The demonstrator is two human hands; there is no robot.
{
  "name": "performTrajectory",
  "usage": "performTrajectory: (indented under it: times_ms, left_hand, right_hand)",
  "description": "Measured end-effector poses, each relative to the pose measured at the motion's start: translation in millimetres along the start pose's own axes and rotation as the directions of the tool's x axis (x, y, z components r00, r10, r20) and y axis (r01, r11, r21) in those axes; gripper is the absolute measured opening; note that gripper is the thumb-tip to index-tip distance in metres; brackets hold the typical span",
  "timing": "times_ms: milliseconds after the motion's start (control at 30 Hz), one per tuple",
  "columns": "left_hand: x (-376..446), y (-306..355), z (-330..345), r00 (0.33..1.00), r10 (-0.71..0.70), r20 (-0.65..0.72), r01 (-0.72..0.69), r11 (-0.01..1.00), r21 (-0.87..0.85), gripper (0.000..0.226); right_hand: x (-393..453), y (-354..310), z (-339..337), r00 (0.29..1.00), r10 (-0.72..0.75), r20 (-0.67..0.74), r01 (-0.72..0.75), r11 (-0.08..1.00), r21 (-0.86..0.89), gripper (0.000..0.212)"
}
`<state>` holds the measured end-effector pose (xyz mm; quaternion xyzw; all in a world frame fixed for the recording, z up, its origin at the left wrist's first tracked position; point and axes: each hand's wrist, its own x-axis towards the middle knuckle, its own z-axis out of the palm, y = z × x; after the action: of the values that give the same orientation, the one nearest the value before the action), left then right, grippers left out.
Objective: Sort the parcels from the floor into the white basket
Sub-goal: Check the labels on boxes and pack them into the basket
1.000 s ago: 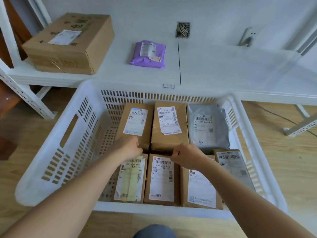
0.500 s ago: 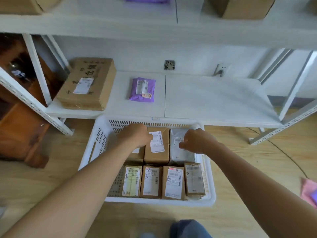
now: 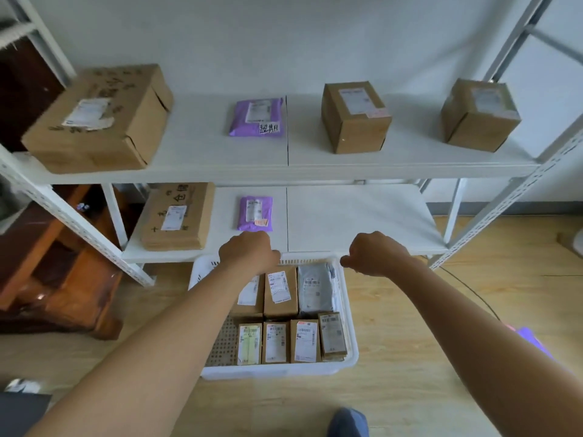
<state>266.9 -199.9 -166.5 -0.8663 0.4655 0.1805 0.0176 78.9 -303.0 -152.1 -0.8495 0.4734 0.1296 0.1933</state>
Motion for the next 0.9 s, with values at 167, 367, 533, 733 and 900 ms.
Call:
performTrajectory:
  times_ms: [167, 367, 533, 733, 900]
  left_hand:
    - [-15, 47, -40, 0.999, 0.019, -0.029, -0.02, 1.0, -0.02, 0.027]
    - [-18, 111, -67, 1.0, 0.005, -0.006, -0.005, 1.0, -0.021, 0.028]
    - [-7, 157, -92, 0.995, 0.001, -0.097, -0.005, 0.999, -0.042, 0.013]
    - [4, 175, -109, 0.991, 0.012, -0.132, -0.016, 1.0, -0.025, 0.01]
    - [13, 188, -120, 0.987, 0.058, -0.149, -0.061, 0.998, -0.011, 0.014]
  right_hand:
    - [-19, 19, -35, 1.0, -0.023, -0.016, 0.024, 0.997, 0.073, 0.026]
    - [-24, 55, -86, 0.998, -0.044, 0.037, 0.044, 0.999, 0.016, 0.029]
    - [-24, 75, -128, 0.996, -0.084, -0.023, 0.083, 0.996, -0.03, 0.023]
    - [-20, 86, -156, 0.989, -0.085, -0.123, 0.078, 0.995, -0.056, 0.027]
    - [-20, 109, -159, 0.983, -0.022, -0.181, 0.017, 0.999, -0.029, 0.025]
